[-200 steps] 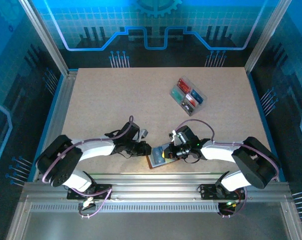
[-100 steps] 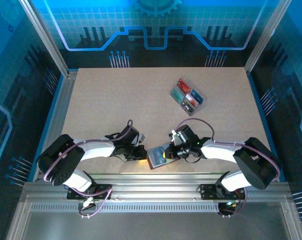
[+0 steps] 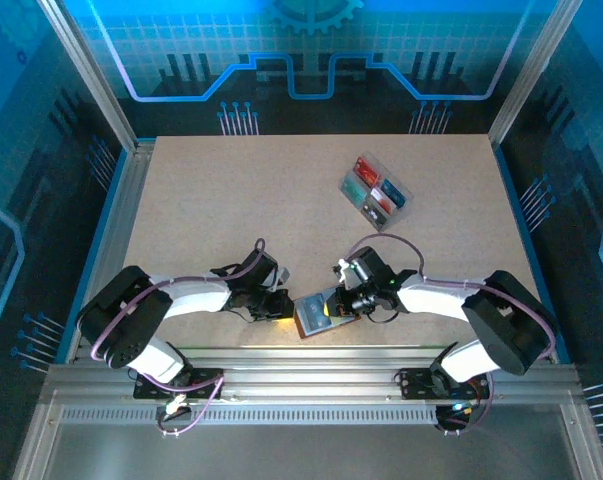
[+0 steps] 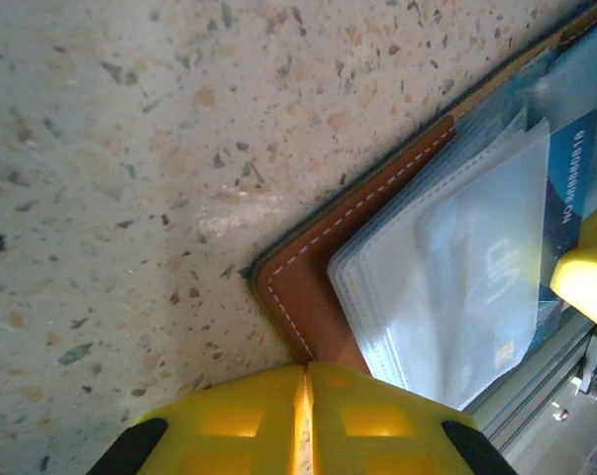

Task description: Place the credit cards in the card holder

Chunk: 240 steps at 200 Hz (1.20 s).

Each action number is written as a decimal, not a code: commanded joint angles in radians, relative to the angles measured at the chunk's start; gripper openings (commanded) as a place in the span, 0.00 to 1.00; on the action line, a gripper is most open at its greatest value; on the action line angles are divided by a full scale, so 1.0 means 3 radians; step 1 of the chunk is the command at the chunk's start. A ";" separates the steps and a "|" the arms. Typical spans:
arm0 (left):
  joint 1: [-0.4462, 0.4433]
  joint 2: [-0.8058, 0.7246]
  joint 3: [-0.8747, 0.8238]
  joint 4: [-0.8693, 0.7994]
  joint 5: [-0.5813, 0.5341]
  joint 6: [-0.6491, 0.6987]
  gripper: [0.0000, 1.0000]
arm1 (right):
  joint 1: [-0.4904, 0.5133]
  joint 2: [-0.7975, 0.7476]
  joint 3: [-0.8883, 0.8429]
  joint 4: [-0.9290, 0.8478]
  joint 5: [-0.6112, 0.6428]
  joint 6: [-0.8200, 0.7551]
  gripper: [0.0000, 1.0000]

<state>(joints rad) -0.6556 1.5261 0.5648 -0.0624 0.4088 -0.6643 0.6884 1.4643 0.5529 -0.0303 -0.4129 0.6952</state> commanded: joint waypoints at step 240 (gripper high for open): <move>-0.0181 0.0226 -0.0020 0.0270 -0.0161 -0.0180 0.15 | 0.0281 -0.0739 0.0496 -0.1599 0.1589 -0.0166 0.85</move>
<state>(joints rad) -0.6651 1.5364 0.5697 -0.0483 0.4076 -0.7082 0.7593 1.2919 0.6533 -0.3824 -0.0467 0.6754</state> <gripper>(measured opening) 0.148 0.841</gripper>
